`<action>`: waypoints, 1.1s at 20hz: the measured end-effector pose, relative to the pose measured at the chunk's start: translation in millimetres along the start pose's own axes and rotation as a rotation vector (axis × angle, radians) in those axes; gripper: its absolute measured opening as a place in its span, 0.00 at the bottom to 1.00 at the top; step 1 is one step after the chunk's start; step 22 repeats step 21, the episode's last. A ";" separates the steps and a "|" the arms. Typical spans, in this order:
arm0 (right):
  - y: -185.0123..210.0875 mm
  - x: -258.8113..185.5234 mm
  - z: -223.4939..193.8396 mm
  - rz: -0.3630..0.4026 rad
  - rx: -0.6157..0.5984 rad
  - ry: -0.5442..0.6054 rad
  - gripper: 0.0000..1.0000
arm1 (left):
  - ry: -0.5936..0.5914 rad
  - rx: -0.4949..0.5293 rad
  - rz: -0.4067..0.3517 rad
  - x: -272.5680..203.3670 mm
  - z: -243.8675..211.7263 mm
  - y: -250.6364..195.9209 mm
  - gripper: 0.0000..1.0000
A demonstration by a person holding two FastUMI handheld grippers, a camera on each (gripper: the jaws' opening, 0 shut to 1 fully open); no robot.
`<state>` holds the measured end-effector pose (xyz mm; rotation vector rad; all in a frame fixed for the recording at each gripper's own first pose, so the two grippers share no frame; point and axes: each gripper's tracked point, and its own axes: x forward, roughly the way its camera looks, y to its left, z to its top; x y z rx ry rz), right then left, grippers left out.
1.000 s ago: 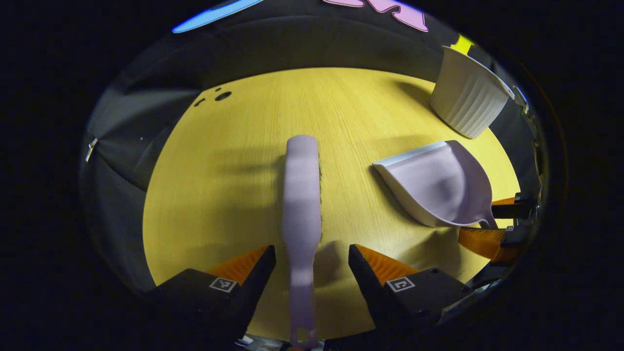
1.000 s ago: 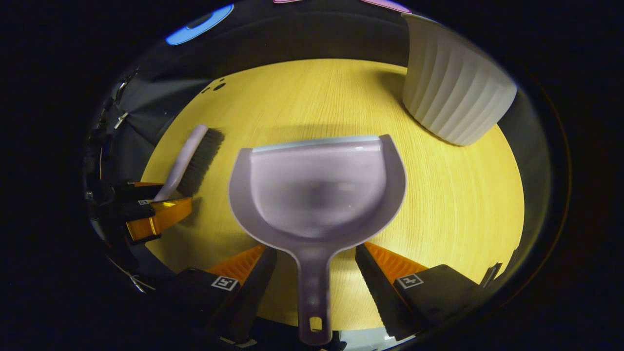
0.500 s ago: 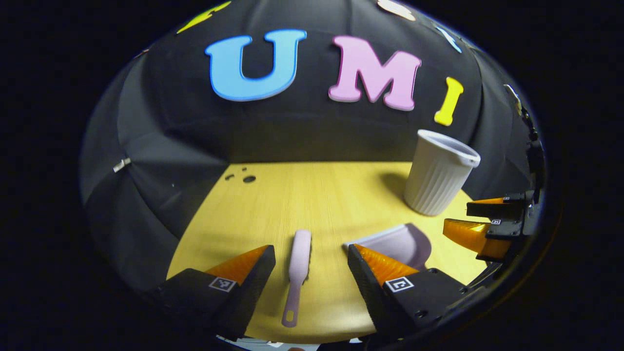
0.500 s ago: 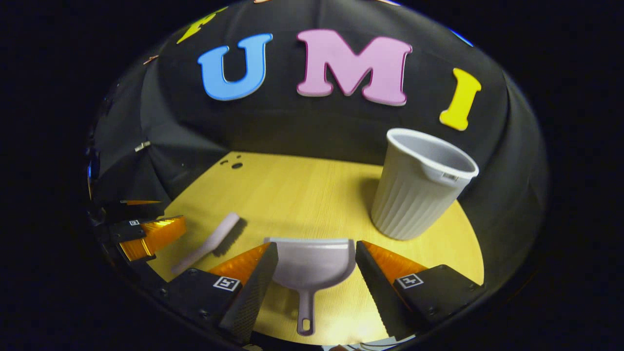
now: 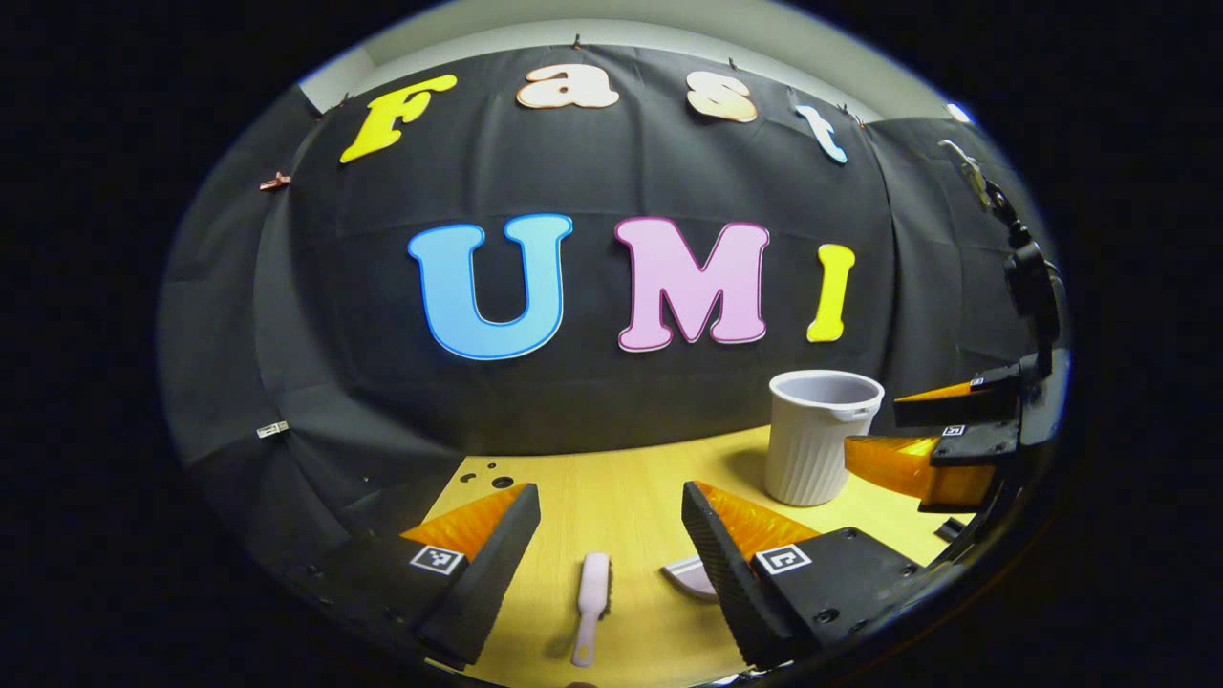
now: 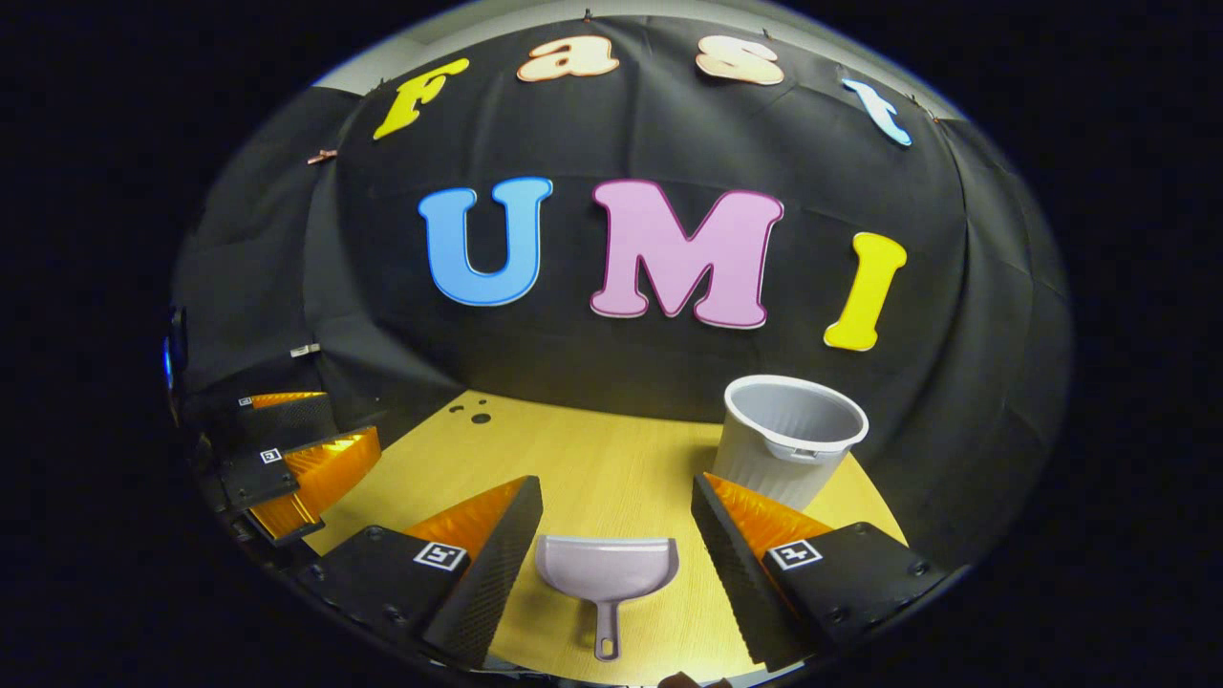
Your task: Pick up the small broom and dustpan from the desktop, sweep the trash into the dustpan with the broom, and then empty the trash into the garbage bin.
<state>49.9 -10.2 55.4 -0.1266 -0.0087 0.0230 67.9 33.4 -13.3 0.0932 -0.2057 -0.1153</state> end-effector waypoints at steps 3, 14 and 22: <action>-15.3 -27.5 4.9 0.006 0.005 -0.053 0.98 | -0.007 -0.019 0.042 -28.7 7.3 -9.8 0.95; -121.9 -112.2 -16.2 0.052 0.020 -0.086 0.98 | 0.036 -0.105 0.240 -132.4 -14.4 -70.6 0.95; -120.1 -103.8 -21.6 0.104 0.127 -0.065 0.99 | 0.050 -0.105 0.328 -156.3 -13.0 -69.9 0.95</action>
